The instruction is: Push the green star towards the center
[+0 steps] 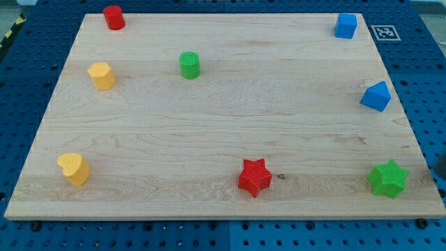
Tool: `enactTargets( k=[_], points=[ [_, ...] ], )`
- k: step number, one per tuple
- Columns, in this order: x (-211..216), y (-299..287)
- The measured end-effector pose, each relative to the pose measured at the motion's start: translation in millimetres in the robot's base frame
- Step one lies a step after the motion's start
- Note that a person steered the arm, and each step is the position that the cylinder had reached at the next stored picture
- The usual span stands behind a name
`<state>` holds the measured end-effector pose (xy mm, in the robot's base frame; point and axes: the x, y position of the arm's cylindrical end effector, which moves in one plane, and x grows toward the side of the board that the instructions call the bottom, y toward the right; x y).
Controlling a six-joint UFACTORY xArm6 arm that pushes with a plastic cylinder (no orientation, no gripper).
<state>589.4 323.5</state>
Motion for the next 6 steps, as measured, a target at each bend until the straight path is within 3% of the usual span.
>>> enactTargets(
  k=[1, 3, 6],
  points=[
    [25.9, -5.0],
    [23.9, -96.7],
    [7.3, -94.8]
  ],
)
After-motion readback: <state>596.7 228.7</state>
